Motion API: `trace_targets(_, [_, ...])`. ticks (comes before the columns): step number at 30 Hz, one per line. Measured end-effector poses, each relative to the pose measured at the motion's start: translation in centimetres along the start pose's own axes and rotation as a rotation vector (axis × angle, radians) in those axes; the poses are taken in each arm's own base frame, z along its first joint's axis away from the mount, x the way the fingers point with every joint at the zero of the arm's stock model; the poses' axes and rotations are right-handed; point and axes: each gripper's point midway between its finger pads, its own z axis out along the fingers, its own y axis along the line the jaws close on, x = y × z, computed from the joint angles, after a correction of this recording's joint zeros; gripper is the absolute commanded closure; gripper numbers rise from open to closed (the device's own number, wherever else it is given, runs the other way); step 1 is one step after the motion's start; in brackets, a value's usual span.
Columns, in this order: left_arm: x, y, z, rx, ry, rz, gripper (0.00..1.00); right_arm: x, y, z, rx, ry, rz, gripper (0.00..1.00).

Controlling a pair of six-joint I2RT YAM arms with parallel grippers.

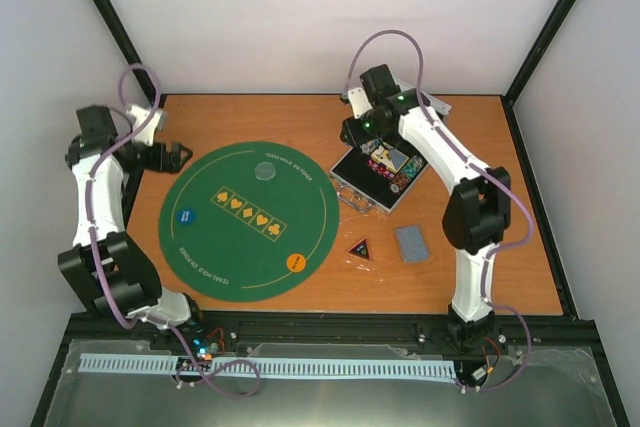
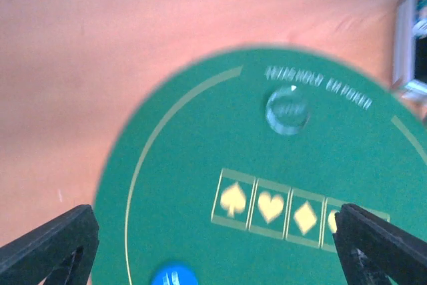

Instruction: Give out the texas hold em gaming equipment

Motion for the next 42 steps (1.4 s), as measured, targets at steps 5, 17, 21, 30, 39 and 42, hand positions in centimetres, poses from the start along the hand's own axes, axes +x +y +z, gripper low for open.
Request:
trace_targets(5, [-8.4, -7.5, -1.5, 0.091, -0.146, 0.305, 0.00, 0.5, 5.8, -3.7, -0.241, -0.072, 0.090, 0.97])
trace_targets(17, [-4.9, -29.0, 1.1, 0.371, -0.156, 1.018, 0.00, 3.8, 15.3, -7.0, -0.614, -0.075, 0.283, 0.97])
trace_targets(21, [-2.9, -30.0, 3.2, 0.374, -0.089, 1.095, 0.00, 3.9, 15.8, -7.7, -0.652, -0.096, 0.332, 0.97])
trace_targets(30, [-2.3, -30.2, 5.5, 0.388, -0.038, 1.080, 0.22, 2.9, 16.0, -8.0, -0.679, -0.132, 0.365, 0.97])
trace_targets(39, [-2.0, -30.9, 6.4, 0.424, -0.015, 1.049, 0.31, 2.0, 16.2, -8.5, -0.703, -0.163, 0.372, 0.97])
trace_targets(42, [-2.2, -31.0, 6.4, 0.426, -0.021, 1.052, 0.28, 1.8, 16.3, -8.6, -0.707, -0.170, 0.371, 0.97])
